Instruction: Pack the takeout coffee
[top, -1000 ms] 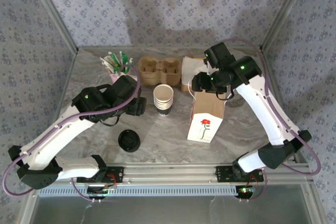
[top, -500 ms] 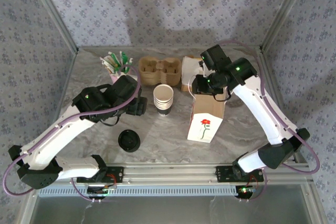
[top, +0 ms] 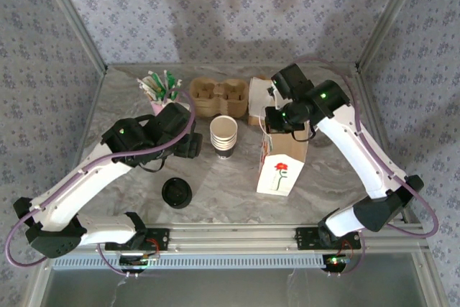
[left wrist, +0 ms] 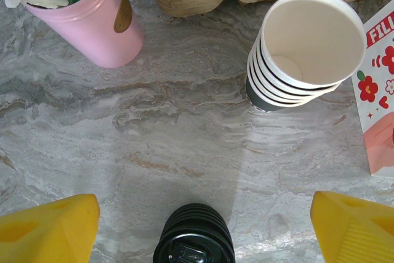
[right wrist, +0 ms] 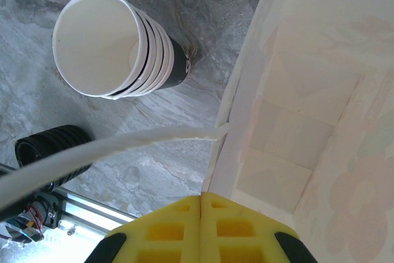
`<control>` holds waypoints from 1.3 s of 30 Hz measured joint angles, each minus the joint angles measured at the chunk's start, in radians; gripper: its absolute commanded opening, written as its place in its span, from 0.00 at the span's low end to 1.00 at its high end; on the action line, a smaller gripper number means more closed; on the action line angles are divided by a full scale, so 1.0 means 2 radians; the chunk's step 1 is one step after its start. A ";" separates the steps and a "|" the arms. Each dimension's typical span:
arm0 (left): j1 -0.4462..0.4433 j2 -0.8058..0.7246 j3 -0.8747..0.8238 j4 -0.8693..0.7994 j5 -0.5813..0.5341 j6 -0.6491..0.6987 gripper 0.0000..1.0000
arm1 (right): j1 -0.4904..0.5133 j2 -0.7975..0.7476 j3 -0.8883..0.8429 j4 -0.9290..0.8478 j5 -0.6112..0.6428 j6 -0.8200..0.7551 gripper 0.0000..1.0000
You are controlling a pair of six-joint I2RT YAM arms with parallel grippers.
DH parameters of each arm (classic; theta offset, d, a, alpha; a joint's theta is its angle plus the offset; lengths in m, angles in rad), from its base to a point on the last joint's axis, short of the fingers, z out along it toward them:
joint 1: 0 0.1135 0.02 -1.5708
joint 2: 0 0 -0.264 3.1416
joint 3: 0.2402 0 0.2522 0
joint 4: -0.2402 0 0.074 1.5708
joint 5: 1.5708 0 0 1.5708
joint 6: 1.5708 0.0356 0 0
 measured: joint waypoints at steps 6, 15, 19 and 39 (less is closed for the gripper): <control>0.000 0.000 -0.001 0.000 0.000 0.000 0.88 | 0.010 0.001 0.009 -0.021 0.000 -0.016 0.02; 0.000 0.000 -0.005 0.010 0.000 0.000 0.88 | 0.032 0.007 0.034 -0.061 0.002 -0.034 0.05; 0.000 0.003 -0.005 0.010 0.000 0.000 0.88 | 0.038 0.012 0.035 -0.068 0.010 -0.043 0.15; 0.018 0.065 -0.004 0.039 0.042 -0.064 0.72 | -0.006 -0.053 0.065 -0.084 0.117 -0.074 0.28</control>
